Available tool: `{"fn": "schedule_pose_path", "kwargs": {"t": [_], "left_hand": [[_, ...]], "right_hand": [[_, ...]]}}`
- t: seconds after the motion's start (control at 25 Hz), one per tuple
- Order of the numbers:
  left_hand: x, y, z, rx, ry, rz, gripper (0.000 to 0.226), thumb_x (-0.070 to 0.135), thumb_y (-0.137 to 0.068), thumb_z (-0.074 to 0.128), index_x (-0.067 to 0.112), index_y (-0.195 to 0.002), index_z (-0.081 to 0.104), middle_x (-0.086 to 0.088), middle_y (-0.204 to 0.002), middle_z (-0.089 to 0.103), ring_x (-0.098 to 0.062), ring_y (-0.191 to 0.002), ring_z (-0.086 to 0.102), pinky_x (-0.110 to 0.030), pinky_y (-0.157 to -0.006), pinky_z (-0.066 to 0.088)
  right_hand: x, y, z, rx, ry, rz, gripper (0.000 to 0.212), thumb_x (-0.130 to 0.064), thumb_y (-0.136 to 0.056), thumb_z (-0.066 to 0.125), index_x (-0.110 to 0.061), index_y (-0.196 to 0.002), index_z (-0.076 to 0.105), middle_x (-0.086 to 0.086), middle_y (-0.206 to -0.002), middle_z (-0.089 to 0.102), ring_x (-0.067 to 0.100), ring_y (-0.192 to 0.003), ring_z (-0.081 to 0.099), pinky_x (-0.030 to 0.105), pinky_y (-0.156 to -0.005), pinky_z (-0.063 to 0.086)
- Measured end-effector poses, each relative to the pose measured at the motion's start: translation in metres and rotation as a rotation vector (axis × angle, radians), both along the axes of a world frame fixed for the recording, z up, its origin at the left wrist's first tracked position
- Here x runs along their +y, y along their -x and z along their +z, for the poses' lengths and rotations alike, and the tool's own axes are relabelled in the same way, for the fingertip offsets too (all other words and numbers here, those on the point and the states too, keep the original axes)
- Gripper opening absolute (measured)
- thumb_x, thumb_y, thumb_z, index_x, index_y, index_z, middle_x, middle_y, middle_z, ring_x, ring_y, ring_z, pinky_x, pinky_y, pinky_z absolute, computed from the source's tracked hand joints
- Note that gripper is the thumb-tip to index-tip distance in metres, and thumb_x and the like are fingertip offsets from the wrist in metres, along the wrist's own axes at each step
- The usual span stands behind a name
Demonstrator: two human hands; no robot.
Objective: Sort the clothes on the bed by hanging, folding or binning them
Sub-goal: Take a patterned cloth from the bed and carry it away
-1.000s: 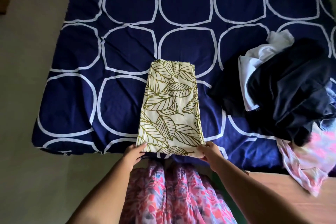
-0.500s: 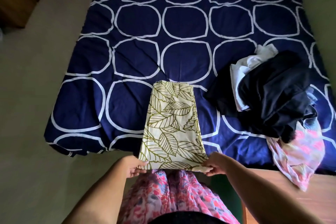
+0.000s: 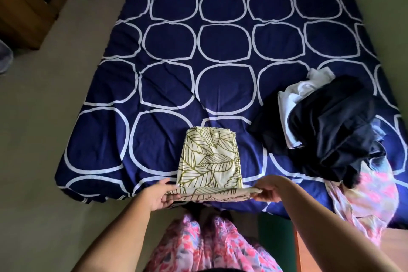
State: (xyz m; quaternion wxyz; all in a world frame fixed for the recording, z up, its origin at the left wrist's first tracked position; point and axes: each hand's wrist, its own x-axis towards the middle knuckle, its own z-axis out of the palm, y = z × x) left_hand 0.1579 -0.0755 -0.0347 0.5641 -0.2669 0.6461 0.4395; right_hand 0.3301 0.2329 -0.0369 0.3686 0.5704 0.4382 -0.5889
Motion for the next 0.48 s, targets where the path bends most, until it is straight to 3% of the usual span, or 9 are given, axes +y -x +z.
{"fn": "schedule_pose_path", "kwargs": {"t": [0.08, 0.2, 0.28, 0.36, 0.48], "left_hand": [[0.020, 0.020, -0.002, 0.065, -0.094, 0.175, 0.021, 0.011, -0.094, 0.058, 0.028, -0.106, 0.056, 0.001, -0.078, 0.075, -0.012, -0.063, 0.071, -0.020, -0.049, 0.054], [0.048, 0.048, -0.017, 0.080, -0.148, 0.345, 0.014, 0.010, -0.099, 0.049, 0.012, -0.104, 0.062, -0.008, -0.085, 0.070, -0.014, -0.069, 0.069, -0.022, -0.053, 0.057], [0.067, 0.067, -0.029, 0.052, -0.158, 0.444, 0.016, 0.011, -0.100, 0.045, 0.008, -0.097, 0.060, -0.010, -0.073, 0.071, -0.014, -0.062, 0.070, -0.023, -0.050, 0.057], [0.085, 0.085, -0.039, 0.056, -0.160, 0.507, 0.018, 0.015, -0.100, 0.046, 0.008, -0.090, 0.059, -0.008, -0.062, 0.070, -0.013, -0.054, 0.069, -0.023, -0.049, 0.056], [0.110, 0.108, -0.044, 0.088, -0.168, 0.498, 0.021, 0.027, -0.099, 0.050, 0.007, -0.097, 0.058, -0.007, -0.068, 0.072, -0.016, -0.070, 0.070, -0.026, -0.061, 0.058]], "right_hand": [[0.015, 0.029, 0.006, 0.064, -0.041, -0.084, 0.021, -0.003, -0.098, 0.043, 0.001, -0.082, 0.055, 0.012, -0.051, 0.062, 0.014, -0.036, 0.058, 0.023, -0.037, 0.050], [0.033, 0.066, 0.003, 0.129, -0.069, -0.166, 0.021, -0.007, -0.098, 0.048, 0.000, -0.080, 0.057, 0.011, -0.048, 0.061, 0.014, -0.035, 0.058, 0.022, -0.036, 0.049], [0.043, 0.087, -0.005, 0.159, -0.086, -0.258, 0.021, -0.005, -0.098, 0.047, 0.000, -0.080, 0.057, 0.012, -0.049, 0.063, 0.017, -0.036, 0.060, 0.024, -0.036, 0.050], [0.051, 0.106, -0.012, 0.182, -0.101, -0.348, 0.023, -0.005, -0.099, 0.043, -0.001, -0.079, 0.054, 0.012, -0.048, 0.062, 0.021, -0.037, 0.061, 0.027, -0.037, 0.051], [0.060, 0.126, -0.023, 0.182, -0.155, -0.406, 0.027, -0.007, -0.098, 0.037, -0.004, -0.072, 0.046, 0.012, -0.045, 0.059, 0.022, -0.038, 0.062, 0.030, -0.038, 0.053]]}}
